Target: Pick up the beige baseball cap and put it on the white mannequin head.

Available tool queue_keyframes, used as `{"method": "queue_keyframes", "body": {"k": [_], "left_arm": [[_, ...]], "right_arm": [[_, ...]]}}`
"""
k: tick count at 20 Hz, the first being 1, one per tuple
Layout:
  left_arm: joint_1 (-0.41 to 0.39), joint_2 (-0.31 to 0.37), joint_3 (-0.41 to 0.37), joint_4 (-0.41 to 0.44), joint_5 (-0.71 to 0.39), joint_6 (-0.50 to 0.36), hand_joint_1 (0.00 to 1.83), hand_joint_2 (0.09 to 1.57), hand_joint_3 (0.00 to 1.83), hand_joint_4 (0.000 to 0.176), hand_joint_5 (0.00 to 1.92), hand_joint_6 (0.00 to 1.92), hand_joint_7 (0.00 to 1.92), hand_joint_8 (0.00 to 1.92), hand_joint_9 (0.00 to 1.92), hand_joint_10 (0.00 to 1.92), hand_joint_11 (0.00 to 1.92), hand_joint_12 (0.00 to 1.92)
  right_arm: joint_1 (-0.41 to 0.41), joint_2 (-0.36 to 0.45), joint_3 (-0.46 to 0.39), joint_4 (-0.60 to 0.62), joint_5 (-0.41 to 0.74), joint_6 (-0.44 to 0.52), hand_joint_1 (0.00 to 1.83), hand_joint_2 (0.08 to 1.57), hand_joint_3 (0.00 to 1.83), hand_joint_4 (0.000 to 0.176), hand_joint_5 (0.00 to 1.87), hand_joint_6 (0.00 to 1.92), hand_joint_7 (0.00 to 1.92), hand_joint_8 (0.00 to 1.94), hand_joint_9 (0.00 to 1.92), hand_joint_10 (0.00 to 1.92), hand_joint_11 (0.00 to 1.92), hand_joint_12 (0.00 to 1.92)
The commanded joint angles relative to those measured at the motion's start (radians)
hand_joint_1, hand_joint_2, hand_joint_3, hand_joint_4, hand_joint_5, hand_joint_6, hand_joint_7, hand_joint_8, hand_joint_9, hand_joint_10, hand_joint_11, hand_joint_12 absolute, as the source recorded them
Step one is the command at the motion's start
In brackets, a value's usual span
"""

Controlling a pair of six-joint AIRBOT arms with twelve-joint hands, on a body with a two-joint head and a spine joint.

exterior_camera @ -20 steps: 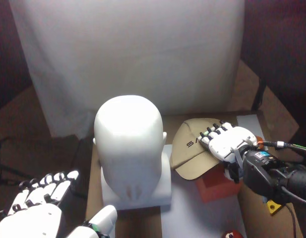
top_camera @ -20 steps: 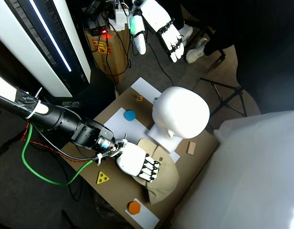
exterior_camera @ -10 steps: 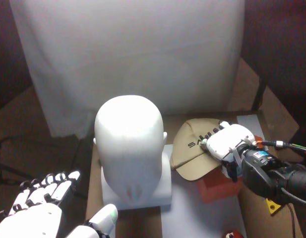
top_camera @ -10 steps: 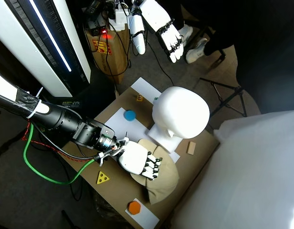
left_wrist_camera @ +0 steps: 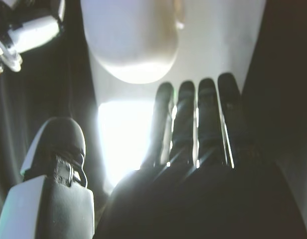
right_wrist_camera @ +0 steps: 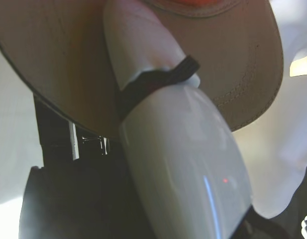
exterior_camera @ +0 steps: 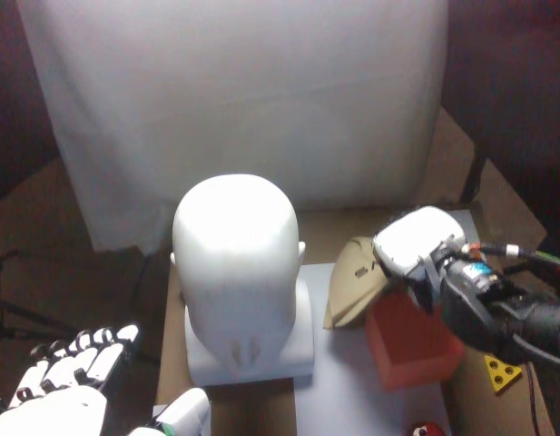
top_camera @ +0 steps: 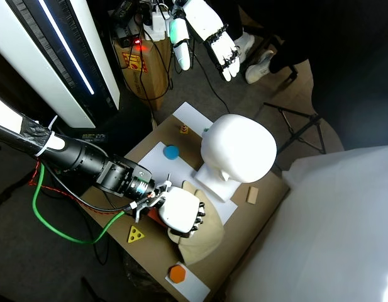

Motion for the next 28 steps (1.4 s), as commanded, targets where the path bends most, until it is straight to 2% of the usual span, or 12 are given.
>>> {"method": "queue_keyframes", "body": {"k": [1,3,9,12,14,18,23,26,28], "left_arm": [[-0.001,-0.004,0.003,0.06,-0.1,-0.007,0.0,1.17,0.0,0.0,0.16,0.0,0.14,0.0,0.11,0.0,0.0,0.44],[0.0,-0.004,0.005,0.06,-0.1,-0.012,0.0,1.17,0.0,0.0,0.18,0.01,0.16,0.01,0.12,0.01,0.0,0.47],[-0.008,-0.012,0.021,0.06,-0.1,-0.012,0.0,1.17,0.0,0.0,0.19,0.0,0.15,0.0,0.12,0.0,0.0,0.41],[-0.019,-0.018,0.047,0.046,-0.082,-0.018,0.0,1.18,0.0,0.0,0.19,0.0,0.14,0.0,0.11,0.0,0.0,0.4],[-0.022,-0.02,0.071,0.064,-0.065,-0.038,0.0,1.18,0.0,0.0,0.16,0.0,0.11,0.0,0.1,0.0,0.0,0.37],[-0.031,-0.019,0.093,0.037,-0.051,-0.093,0.0,1.17,0.0,0.0,0.17,0.0,0.11,0.0,0.1,0.0,0.0,0.37],[-0.052,-0.019,0.142,0.017,-0.008,-0.136,0.0,1.17,0.0,0.0,0.19,0.0,0.13,0.01,0.1,0.0,0.0,0.4],[-0.066,-0.015,0.174,-0.01,0.004,-0.17,0.0,1.17,0.0,0.0,0.17,0.0,0.13,0.0,0.11,0.0,0.0,0.43],[-0.069,-0.011,0.187,-0.023,0.014,-0.203,0.0,1.17,0.0,0.0,0.17,0.0,0.13,0.0,0.12,0.0,0.0,0.45]], "right_arm": [[0.024,0.025,0.004,-0.009,0.137,-0.003,1.37,1.14,0.0,0.0,0.83,1.02,0.92,1.05,0.93,1.35,0.99,1.39],[0.053,0.052,-0.017,-0.033,0.165,-0.003,1.37,1.15,0.0,0.0,0.82,1.02,0.93,1.05,0.92,1.36,0.97,1.38],[0.177,0.179,-0.215,-0.099,0.293,-0.037,1.37,1.14,0.0,0.0,0.83,1.01,0.96,1.0,0.9,1.38,0.96,1.4],[0.223,0.208,-0.282,-0.155,0.353,-0.054,1.37,1.14,0.0,0.0,0.85,1.0,0.97,0.99,0.9,1.37,0.95,1.39],[0.262,0.197,-0.284,-0.166,0.362,-0.072,1.37,1.14,0.0,0.0,0.85,0.99,0.97,0.98,0.9,1.37,0.94,1.39],[0.331,0.137,-0.254,-0.174,0.348,-0.118,1.37,1.13,0.0,0.0,0.85,0.98,0.97,0.98,0.92,1.35,0.97,1.38],[0.395,0.068,-0.238,-0.205,0.343,-0.119,1.37,1.13,0.0,0.0,0.86,0.99,0.97,0.98,0.91,1.35,0.92,1.38],[0.402,0.061,-0.281,-0.205,0.344,-0.123,1.37,1.13,0.0,0.0,0.86,0.99,0.97,0.98,0.9,1.35,0.92,1.39],[0.388,0.084,-0.346,-0.218,0.344,-0.118,1.37,1.14,0.0,0.0,0.82,1.02,0.97,0.99,0.9,1.37,0.92,1.39]]}}
